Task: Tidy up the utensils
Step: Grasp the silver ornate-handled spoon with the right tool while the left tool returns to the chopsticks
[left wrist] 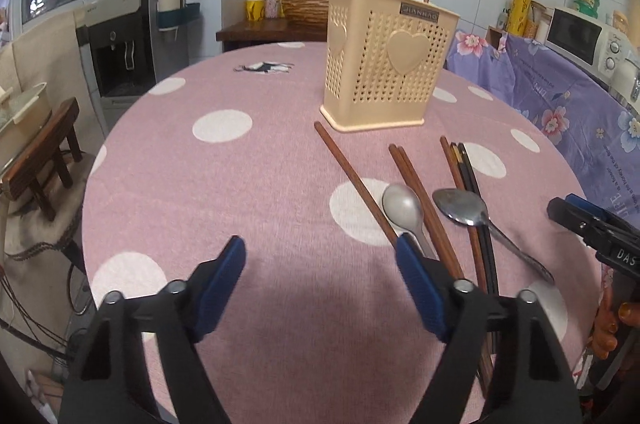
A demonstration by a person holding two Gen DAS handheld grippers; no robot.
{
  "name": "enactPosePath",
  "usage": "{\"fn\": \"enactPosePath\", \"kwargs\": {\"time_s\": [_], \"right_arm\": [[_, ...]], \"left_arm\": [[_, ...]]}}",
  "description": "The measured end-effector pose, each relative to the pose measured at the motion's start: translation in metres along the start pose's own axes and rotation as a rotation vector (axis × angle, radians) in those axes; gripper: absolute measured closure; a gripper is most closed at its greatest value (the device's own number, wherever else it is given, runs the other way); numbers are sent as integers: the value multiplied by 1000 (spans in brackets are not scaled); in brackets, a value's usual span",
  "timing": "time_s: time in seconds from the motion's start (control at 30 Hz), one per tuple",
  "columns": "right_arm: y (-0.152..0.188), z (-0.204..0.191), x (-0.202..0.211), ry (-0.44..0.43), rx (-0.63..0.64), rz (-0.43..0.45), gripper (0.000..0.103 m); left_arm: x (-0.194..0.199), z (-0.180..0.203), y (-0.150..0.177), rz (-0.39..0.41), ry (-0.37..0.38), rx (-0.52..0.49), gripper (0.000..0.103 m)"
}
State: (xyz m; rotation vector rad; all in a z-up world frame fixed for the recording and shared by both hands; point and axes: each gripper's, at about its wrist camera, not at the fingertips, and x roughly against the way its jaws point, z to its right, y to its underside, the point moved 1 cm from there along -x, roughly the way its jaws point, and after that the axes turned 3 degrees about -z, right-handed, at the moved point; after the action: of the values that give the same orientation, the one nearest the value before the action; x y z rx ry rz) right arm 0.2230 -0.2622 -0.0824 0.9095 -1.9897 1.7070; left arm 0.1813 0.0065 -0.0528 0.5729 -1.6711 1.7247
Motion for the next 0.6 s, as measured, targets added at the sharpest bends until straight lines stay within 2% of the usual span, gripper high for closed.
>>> {"fn": "enactPosePath", "kwargs": {"time_s": [0.1, 0.23, 0.37, 0.53, 0.6], "right_arm": [[4, -9, -2, -18, 32, -20, 27], [7, -30, -7, -40, 140, -43, 35], [9, -40, -23, -59, 217, -119, 57], [9, -44, -33, -101, 250, -168, 68], [7, -47, -37, -79, 272, -184, 75]], "left_arm": [[-4, 3, 4, -26, 18, 6, 40], [-5, 7, 6, -32, 23, -2, 41], [-5, 7, 6, -35, 25, 2, 41], [-7, 3, 6, -43, 28, 18, 41], [-8, 3, 6, -51, 33, 27, 41]]}}
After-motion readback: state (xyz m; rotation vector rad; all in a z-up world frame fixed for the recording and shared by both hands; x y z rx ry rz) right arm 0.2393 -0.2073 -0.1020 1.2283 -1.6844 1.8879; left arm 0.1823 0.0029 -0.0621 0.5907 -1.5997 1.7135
